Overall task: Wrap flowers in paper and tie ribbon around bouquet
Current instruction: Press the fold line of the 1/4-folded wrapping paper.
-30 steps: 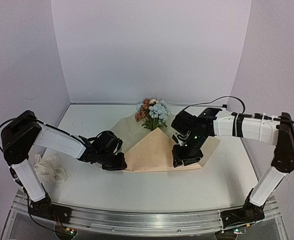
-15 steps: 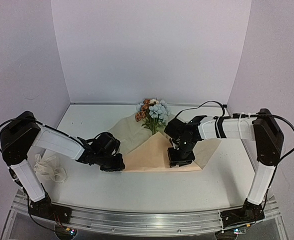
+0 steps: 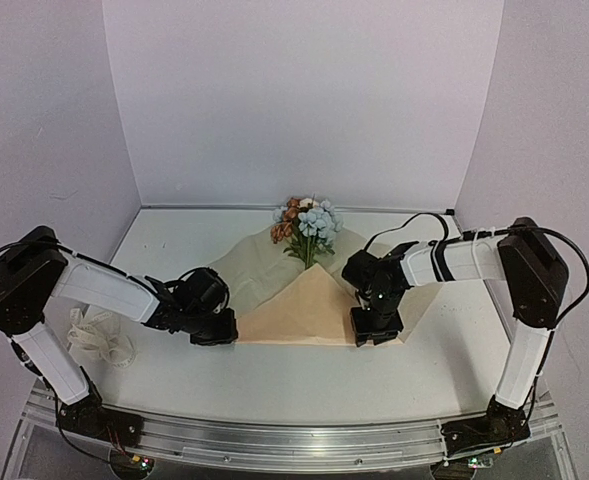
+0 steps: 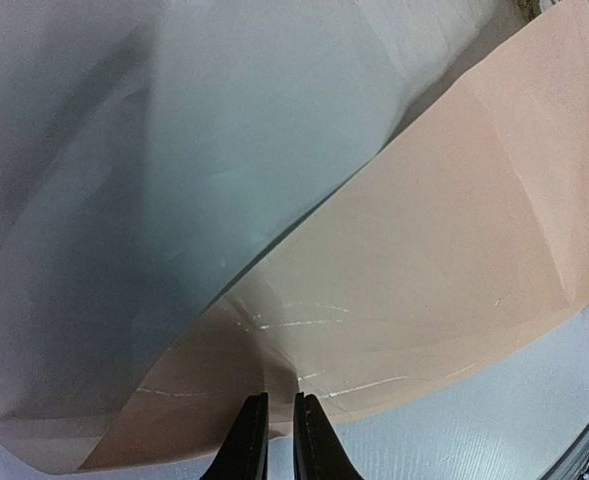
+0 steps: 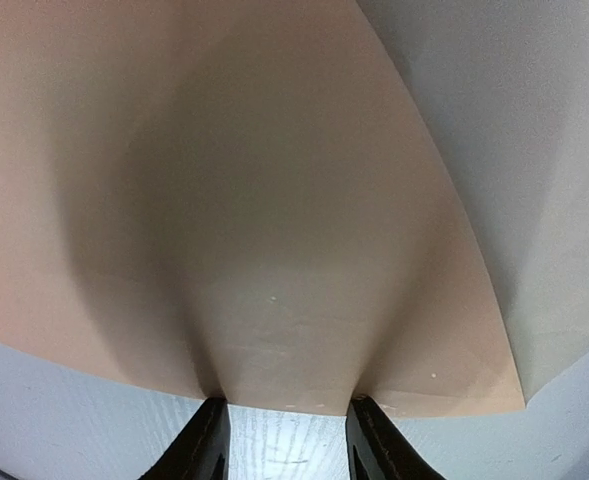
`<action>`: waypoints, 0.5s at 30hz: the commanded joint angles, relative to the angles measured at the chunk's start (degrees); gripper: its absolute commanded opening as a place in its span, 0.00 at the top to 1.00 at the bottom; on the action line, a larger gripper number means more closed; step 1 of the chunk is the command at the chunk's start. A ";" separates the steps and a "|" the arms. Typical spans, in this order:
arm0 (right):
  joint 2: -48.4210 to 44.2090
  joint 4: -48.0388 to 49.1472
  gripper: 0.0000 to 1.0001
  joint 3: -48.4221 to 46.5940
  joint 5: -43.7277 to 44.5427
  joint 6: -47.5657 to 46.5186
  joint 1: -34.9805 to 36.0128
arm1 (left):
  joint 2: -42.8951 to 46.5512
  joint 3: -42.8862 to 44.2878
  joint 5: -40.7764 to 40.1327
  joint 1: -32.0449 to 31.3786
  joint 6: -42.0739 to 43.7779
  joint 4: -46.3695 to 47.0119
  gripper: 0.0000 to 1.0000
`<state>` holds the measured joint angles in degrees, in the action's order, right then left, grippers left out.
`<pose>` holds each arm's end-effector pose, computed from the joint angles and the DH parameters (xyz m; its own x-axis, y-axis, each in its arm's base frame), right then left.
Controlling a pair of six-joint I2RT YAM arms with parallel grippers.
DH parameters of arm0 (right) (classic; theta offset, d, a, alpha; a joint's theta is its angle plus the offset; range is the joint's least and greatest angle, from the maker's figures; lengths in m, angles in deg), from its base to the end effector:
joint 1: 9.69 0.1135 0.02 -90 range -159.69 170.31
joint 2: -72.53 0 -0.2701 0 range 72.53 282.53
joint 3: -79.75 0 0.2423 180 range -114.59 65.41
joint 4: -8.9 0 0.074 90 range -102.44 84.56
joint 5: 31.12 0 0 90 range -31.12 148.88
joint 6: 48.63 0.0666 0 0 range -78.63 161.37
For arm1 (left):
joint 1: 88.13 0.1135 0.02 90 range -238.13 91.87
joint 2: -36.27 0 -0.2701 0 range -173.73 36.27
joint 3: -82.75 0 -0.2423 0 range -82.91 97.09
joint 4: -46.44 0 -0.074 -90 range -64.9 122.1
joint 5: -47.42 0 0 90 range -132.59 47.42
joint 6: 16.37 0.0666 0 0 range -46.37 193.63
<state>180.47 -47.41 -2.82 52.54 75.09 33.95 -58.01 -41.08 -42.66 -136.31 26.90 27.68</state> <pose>0.2427 0.2416 0.1279 -0.9828 -0.1748 -0.0597 -0.1826 0.9682 0.1712 0.2052 -0.2292 0.1156 -0.9250 -0.0582 -0.3755 0.1039 0.9119 -0.3972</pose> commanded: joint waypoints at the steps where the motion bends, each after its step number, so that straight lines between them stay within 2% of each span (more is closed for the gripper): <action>1: -1.33 -0.11 0.59 1.16 0.60 0.78 -1.68 | 1.51 -0.97 -2.34 0.84 -1.35 -3.75 0.89; 7: -3.39 -0.86 0.58 2.90 -1.23 1.36 -3.02 | 3.32 -0.15 -3.07 1.24 -1.50 -5.53 0.90; 15: -6.63 -4.66 0.55 1.91 -2.58 0.58 -3.04 | 9.50 -0.09 -4.45 3.66 -5.98 -10.34 0.85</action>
<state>177.81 -49.14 -0.46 50.33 75.83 30.89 -53.20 -41.15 -44.88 -134.40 23.85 20.84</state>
